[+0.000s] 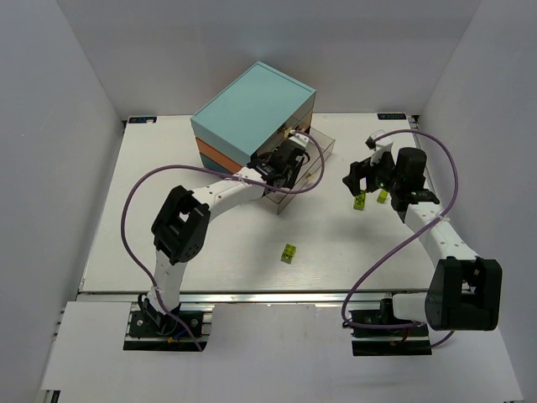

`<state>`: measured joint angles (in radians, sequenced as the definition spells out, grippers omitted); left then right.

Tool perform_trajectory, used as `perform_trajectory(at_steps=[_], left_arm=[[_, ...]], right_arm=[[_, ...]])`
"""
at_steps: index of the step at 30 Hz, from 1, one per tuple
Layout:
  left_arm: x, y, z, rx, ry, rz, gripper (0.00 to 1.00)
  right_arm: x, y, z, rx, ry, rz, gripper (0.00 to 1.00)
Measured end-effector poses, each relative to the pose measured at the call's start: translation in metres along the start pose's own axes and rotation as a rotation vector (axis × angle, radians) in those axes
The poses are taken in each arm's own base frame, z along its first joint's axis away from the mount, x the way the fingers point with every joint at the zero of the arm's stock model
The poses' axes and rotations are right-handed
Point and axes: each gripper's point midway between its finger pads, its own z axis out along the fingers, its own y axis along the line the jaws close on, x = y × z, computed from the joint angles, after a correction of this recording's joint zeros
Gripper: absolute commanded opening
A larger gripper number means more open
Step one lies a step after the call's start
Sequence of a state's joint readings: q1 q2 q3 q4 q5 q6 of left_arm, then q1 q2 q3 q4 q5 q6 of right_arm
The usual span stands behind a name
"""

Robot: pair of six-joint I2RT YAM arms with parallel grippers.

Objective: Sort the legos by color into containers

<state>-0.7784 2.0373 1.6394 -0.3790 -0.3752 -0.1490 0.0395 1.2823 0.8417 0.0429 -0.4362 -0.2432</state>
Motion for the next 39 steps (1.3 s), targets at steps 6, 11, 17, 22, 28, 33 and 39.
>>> perform_trajectory(at_steps=[6, 11, 17, 22, 28, 33, 39], left_arm=[[0.002, 0.005, 0.002, -0.035, 0.012, -0.007, 0.75], [-0.008, 0.006, -0.008, -0.031, -0.011, -0.047, 0.61], [-0.031, 0.014, -0.071, 0.048, -0.102, -0.162, 0.30], [-0.012, 0.030, -0.145, 0.138, -0.171, -0.311, 0.58], [0.051, 0.037, -0.166, 0.158, -0.103, -0.438, 0.62], [0.090, 0.037, -0.165, 0.146, -0.031, -0.493, 0.62], [0.092, 0.033, -0.166, 0.161, -0.019, -0.523, 0.63]], right_arm=[[0.024, -0.009, 0.010, 0.027, 0.109, 0.057, 0.83], [0.049, -0.024, 0.020, 0.081, 0.241, 0.138, 0.73], [0.076, -0.040, 0.028, 0.162, 0.387, 0.222, 0.72], [0.094, -0.050, 0.037, 0.213, 0.483, 0.266, 0.72], [0.130, -0.047, 0.041, 0.219, 0.598, 0.317, 0.70], [0.152, -0.044, 0.044, 0.218, 0.663, 0.347, 0.50], [0.148, -0.043, 0.047, 0.205, 0.656, 0.352, 0.04]])
